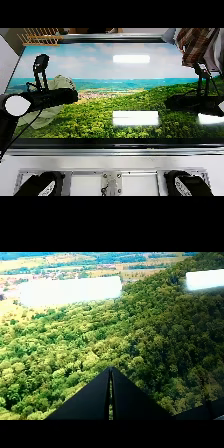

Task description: Fold the clothes and pants, and hang the long-sleeved shirts on hangers.

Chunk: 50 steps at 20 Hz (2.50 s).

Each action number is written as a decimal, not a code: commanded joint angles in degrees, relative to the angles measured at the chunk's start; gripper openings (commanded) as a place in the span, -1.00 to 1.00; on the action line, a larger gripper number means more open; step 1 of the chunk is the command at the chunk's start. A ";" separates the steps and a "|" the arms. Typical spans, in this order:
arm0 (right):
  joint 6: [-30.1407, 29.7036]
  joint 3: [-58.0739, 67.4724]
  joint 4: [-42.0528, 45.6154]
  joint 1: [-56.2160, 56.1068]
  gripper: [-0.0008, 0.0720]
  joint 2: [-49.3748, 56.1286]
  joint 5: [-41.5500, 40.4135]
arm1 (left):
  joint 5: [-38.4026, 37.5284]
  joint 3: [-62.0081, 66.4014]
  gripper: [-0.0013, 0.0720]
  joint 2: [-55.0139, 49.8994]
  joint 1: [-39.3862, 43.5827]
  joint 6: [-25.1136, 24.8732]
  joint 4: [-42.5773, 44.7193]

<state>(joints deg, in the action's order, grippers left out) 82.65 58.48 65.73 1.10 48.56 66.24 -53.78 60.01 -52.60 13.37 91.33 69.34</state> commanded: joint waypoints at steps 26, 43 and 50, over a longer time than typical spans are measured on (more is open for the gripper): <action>0.02 -0.02 -0.02 -0.07 -0.92 0.04 0.02 | 2.93 28.24 0.88 -49.27 -15.37 -4.96 19.19; -6.05 1.09 -2.69 0.63 -0.94 -0.24 0.24 | -11.39 40.17 -0.95 -34.21 13.22 -19.58 10.16; -5.92 4.20 1.53 4.98 -0.94 -3.67 -0.87 | -8.90 17.22 -0.65 -23.34 26.80 -17.22 10.03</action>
<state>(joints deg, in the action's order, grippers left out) 77.32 62.08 66.43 4.99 46.04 65.82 -63.46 84.73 -79.18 35.57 72.79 79.61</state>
